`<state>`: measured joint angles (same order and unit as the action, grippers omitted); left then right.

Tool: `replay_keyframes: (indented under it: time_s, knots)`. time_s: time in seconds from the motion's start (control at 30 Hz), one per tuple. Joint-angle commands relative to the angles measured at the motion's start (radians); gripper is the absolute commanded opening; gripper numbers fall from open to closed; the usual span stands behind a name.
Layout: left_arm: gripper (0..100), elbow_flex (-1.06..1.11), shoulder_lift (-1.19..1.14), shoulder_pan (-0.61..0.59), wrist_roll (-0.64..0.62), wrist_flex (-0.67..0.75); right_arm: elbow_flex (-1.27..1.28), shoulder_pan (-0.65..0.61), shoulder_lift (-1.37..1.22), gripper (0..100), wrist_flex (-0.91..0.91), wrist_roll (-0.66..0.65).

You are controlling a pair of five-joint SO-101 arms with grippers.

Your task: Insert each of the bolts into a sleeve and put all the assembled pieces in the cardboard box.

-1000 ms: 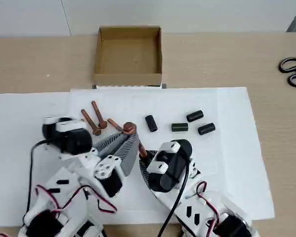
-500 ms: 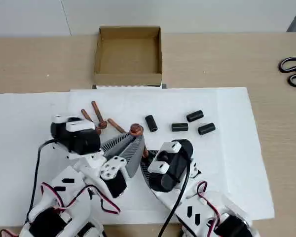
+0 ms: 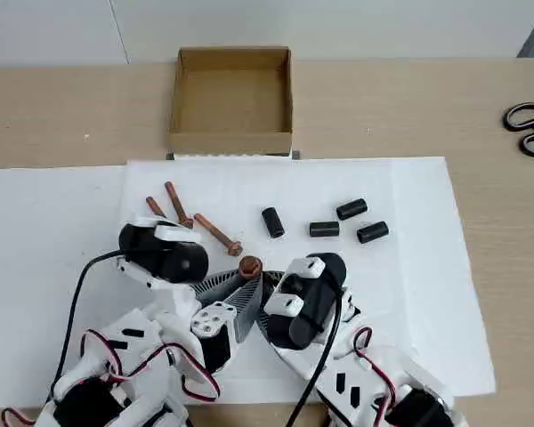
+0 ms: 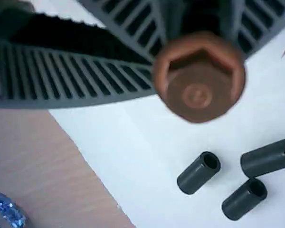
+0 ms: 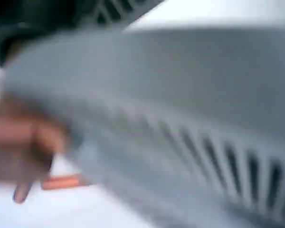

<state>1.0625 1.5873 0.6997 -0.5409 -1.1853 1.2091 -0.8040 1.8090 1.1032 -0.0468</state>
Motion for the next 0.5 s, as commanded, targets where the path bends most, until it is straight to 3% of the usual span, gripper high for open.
replay_keyframes:
  time_s: [0.0, 0.37, 0.47]
  knots:
    - [1, -0.016, 0.008, 0.008, -0.006, -0.015, -0.031, 0.002, 0.002, 0.2, -0.044, -0.032]
    - [1, 0.013, 0.008, 0.008, 0.006, -0.014, -0.031, 0.002, 0.002, 0.2, -0.044, -0.057]
    - [7, 0.013, 0.008, 0.008, 0.028, -0.017, -0.031, 0.002, 0.002, 0.2, -0.044, -0.057]
